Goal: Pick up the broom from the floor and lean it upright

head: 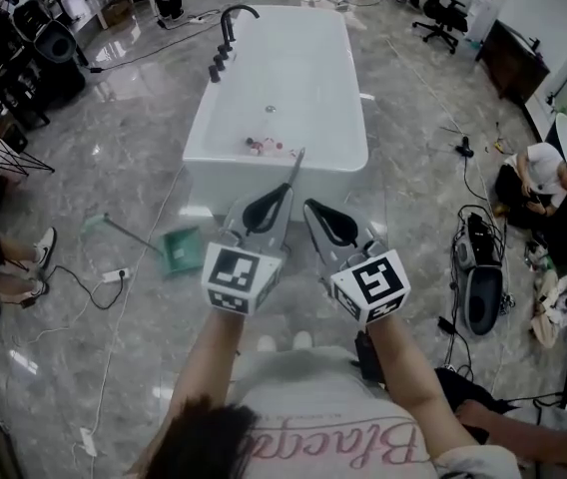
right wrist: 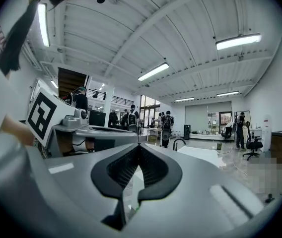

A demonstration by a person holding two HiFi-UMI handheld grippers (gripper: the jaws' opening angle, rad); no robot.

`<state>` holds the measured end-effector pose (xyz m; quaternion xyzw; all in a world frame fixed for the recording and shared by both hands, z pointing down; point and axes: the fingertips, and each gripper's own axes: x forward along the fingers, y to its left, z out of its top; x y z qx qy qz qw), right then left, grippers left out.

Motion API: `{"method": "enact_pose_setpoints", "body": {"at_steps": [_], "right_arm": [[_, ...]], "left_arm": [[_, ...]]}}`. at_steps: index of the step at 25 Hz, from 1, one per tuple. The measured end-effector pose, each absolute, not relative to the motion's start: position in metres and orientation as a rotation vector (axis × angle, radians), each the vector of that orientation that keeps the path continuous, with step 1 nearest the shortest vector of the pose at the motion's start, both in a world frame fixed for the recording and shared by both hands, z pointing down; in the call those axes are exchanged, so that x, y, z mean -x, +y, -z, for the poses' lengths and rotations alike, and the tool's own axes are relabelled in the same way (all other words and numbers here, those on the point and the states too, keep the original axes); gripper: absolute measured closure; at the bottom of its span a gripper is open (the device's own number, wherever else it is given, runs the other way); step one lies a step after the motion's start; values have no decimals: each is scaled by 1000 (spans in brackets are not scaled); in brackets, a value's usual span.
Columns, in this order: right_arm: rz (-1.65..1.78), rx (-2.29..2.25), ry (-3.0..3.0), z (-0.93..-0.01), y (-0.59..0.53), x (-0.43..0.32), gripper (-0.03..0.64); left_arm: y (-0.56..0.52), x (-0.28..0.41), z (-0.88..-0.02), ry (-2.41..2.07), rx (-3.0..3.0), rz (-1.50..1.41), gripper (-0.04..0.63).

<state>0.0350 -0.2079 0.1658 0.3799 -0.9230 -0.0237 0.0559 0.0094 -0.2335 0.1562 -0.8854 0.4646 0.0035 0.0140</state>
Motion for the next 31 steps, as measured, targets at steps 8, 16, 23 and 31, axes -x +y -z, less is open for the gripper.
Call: {"method": "enact_pose_setpoints", "body": {"at_steps": [8,16,23,31], "right_arm": [[69,-1179,-2831,-149,-208,-32,617],[111,-1226,-2827,-138,-212,-38,617],[58,-1235,-2848,-135,-214,-45,617],[73,-1221,-2860,-132,-213,-43,617]], "left_arm": [[-226,-17,-139,1389,2737,-20,595],[-229,-24,-131,1363,2731,-25,595],[-230,-27,-132,1370,2737,-29,595],[-226,-27,-134,1401,2738,-12,595]]}}
